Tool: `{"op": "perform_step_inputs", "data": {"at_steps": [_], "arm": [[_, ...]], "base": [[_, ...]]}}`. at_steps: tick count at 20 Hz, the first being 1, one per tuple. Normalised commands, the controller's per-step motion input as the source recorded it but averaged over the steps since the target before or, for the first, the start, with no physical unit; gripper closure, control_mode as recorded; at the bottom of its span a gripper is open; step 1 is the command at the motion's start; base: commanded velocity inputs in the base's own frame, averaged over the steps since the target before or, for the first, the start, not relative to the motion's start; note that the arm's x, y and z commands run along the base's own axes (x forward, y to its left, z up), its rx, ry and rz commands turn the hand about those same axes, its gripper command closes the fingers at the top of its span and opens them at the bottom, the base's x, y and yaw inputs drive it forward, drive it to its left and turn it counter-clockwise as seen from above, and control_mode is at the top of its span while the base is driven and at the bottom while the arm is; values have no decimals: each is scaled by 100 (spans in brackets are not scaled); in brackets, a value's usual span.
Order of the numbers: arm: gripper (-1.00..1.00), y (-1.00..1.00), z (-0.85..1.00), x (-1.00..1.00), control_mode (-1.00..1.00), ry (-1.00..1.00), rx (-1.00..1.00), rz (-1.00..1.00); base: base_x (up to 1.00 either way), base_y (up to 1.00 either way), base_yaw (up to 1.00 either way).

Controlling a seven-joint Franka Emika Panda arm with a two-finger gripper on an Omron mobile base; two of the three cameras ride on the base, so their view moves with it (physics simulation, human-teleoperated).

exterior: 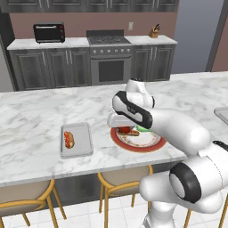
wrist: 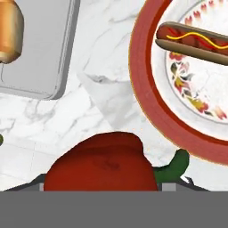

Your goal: Place one cooked food and one vegetable from the large plate to each tupperware container.

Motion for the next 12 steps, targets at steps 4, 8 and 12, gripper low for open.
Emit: {"op": "perform_step_inputs", "data": {"at_steps": [4, 8, 12], "arm": [[100, 90, 27, 4, -100, 0, 0, 17], [100, 71, 0, 4, -100, 0, -3, 11], [100, 51, -11, 2, -100, -3, -6, 8]], "base": [[0, 0, 0], [0, 0, 0], [0, 0, 0]]}}
